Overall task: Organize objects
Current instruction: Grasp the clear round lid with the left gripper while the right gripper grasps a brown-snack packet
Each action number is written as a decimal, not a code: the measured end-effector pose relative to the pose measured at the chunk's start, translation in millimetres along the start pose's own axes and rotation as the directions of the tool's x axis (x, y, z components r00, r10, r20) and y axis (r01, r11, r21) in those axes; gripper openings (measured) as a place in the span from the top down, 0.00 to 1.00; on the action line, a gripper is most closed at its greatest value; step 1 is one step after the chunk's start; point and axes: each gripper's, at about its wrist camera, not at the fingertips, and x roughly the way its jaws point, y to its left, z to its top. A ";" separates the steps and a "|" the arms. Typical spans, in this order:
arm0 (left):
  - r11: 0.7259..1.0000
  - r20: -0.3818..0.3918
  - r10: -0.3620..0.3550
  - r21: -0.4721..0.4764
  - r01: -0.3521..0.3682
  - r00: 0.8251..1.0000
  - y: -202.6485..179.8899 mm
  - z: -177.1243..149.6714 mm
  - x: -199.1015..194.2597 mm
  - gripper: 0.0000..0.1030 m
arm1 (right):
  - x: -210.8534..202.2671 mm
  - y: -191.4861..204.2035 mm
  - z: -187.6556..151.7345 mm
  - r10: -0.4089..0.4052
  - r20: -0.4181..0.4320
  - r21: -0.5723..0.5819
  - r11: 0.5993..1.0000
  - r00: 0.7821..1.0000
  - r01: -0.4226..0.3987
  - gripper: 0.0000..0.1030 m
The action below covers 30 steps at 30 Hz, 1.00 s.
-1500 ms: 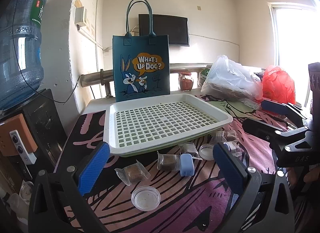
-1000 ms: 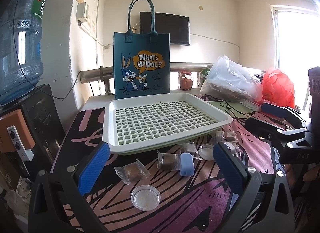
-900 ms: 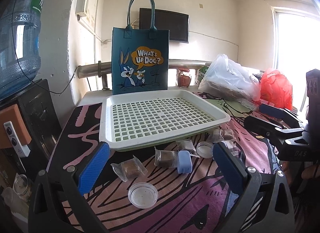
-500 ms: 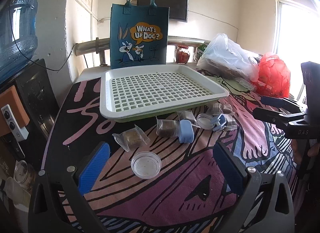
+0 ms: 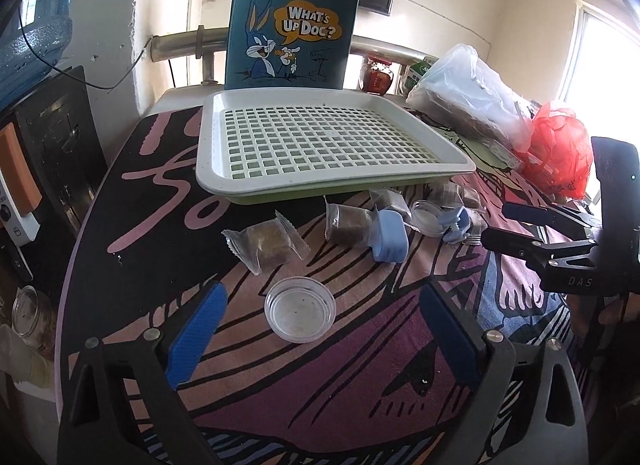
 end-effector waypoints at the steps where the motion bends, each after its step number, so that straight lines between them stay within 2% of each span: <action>1: 1.000 -0.009 0.001 -0.003 -0.001 1.000 0.5 0.7 2.0 0.08 | 3.2 0.0 1.1 -0.006 -0.008 0.001 1.000 1.000 0.006 0.24; 4: 1.000 -0.041 -0.001 -0.020 0.000 0.999 3.8 2.0 9.2 0.16 | 12.3 -1.7 4.2 -0.008 -0.035 0.018 1.000 0.999 0.009 0.32; 9: 0.999 -0.086 -0.010 -0.043 0.006 0.996 8.3 1.7 18.2 0.42 | 26.5 -11.1 4.9 -0.005 -0.095 0.075 0.997 0.995 0.012 0.40; 15: 1.000 -0.103 0.014 -0.020 -0.016 0.995 3.3 1.2 21.7 0.53 | 32.8 -9.4 5.4 -0.016 -0.124 0.061 0.998 0.992 0.024 0.42; 18: 1.000 -0.103 0.009 -0.022 -0.011 0.995 4.3 0.9 21.2 0.61 | 37.7 -8.1 9.9 -0.034 -0.124 0.056 0.998 0.992 0.041 0.56; 20: 0.999 -0.102 0.001 -0.033 -0.004 0.995 6.5 0.6 20.2 0.62 | 38.6 -11.5 11.2 -0.034 -0.120 0.079 0.996 0.992 0.044 0.65; 25: 1.000 -0.089 -0.022 -0.020 0.021 0.996 4.2 0.0 16.9 0.62 | 34.6 -17.2 8.9 -0.015 -0.110 0.113 0.993 0.994 0.027 0.73; 28: 1.000 -0.038 -0.020 0.003 0.020 0.999 1.2 2.1 4.2 0.62 | 29.0 -17.6 6.3 0.031 -0.097 0.132 0.991 0.995 -0.018 0.74; 30: 1.000 -0.005 0.001 0.029 -0.001 1.000 -0.8 6.4 -5.7 0.62 | 21.5 -16.0 6.4 0.029 -0.075 0.126 0.992 0.997 -0.019 0.74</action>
